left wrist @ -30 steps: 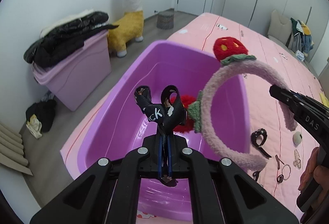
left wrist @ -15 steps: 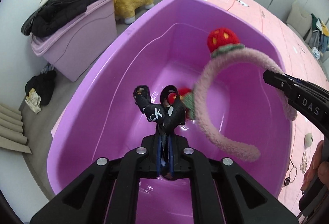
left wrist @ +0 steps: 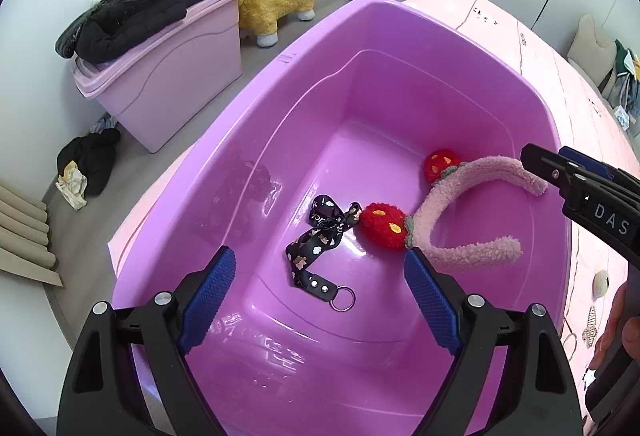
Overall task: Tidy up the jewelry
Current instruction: 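Open both tools to drop the headband and scrunchie into the tub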
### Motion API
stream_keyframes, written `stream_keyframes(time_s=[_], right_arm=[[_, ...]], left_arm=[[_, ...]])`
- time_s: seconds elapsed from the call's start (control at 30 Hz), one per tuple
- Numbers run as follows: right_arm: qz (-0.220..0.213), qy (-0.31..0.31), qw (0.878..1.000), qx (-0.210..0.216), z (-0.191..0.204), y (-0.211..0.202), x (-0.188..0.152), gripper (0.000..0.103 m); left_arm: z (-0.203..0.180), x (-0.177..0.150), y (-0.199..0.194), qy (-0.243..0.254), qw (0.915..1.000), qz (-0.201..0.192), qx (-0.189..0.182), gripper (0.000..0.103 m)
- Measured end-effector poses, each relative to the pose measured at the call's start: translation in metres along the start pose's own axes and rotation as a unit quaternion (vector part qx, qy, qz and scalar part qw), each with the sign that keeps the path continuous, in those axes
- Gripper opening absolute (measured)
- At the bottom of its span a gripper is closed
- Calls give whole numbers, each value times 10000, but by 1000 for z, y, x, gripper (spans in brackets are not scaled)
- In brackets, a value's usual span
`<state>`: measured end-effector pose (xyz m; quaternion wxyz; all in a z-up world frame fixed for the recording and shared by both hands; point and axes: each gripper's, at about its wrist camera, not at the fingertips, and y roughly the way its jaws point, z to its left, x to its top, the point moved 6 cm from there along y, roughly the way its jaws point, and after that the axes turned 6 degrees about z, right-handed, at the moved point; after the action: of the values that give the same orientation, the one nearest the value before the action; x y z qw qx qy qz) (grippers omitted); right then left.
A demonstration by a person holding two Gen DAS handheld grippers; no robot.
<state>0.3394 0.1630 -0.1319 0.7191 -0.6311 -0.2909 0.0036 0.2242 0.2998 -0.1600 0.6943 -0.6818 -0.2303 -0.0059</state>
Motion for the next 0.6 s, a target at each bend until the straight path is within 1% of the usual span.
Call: stream_keyframes(time_s=[0.27, 0.6], right_arm=[[-24, 79, 9999, 83, 2, -11, -13, 59], [-193, 181, 9995, 171, 3, -40, -37, 59]], left_arm=[[1, -6, -12, -7, 9999, -80, -62, 84], [0, -19, -41, 24, 9995, -302, 16, 84]])
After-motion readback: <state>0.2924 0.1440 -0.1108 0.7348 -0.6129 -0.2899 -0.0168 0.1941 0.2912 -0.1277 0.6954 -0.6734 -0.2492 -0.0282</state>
